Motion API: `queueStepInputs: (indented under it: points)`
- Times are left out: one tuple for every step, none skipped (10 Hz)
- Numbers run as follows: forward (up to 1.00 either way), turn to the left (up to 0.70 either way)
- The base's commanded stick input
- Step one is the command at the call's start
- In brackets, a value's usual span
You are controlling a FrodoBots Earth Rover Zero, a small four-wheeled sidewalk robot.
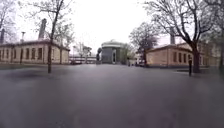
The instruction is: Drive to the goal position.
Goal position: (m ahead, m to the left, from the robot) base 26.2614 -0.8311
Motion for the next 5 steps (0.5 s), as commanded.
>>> queueStepInputs:
  points:
    - [1.0, 0.0]
    - [1.0, 0.0]
    - [1.0, 0.05]
    - [1.0, 0.27]
    - [1.0, 0.4]
